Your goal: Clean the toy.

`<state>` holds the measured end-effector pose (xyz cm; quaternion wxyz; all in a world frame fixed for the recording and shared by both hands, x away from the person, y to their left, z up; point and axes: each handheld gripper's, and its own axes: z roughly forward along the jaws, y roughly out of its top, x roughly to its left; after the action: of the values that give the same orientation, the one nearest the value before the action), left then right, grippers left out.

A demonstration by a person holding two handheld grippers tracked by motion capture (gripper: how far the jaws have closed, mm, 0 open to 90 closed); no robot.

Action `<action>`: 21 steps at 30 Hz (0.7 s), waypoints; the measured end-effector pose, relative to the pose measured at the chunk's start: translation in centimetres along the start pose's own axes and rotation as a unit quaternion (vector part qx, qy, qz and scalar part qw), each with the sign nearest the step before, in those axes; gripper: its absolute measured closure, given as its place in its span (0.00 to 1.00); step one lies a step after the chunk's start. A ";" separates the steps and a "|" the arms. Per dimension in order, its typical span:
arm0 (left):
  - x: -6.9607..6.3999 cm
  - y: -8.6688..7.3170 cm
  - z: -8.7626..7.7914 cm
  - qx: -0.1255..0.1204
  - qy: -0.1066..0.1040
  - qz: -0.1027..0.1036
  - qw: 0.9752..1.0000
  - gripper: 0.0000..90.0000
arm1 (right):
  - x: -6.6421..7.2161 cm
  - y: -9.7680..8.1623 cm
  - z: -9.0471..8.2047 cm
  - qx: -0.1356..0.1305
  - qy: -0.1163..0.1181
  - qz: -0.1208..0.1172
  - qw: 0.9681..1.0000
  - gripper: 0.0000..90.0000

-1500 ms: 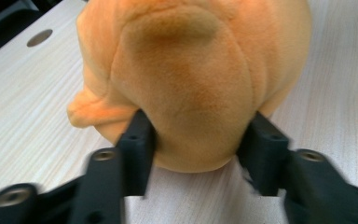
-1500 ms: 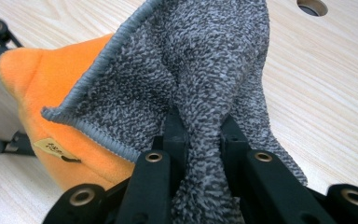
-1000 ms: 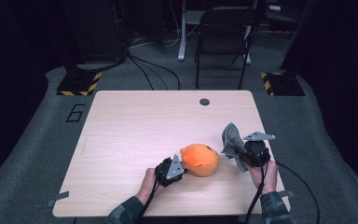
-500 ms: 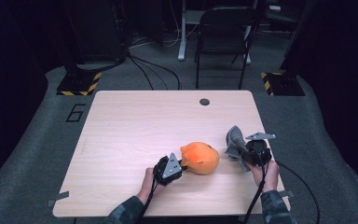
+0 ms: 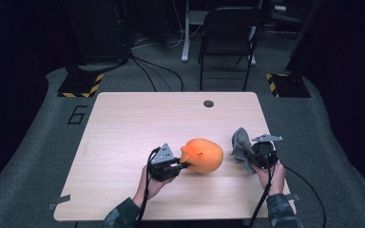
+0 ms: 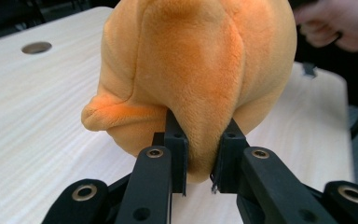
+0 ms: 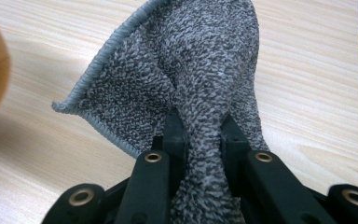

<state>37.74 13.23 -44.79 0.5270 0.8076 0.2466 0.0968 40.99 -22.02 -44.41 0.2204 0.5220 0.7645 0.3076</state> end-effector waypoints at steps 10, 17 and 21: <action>0.5 0.8 -0.6 0.023 -0.054 -0.102 0.993 0.87 | 0.1 0.1 -0.1 -0.003 0.000 -0.002 1.000 0.86; 2.1 -1.0 1.2 0.058 -0.065 -0.157 0.984 0.87 | 0.3 0.2 0.1 -0.002 0.001 -0.006 1.000 0.86; 2.5 -2.1 2.5 0.078 -0.061 -0.171 0.980 0.86 | 1.0 0.7 -0.6 -0.010 0.008 -0.010 1.000 0.86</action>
<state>40.31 13.13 -48.06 0.4854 0.7962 0.3557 -0.0636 40.74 -21.08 -43.53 0.2227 0.5091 0.7683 0.3175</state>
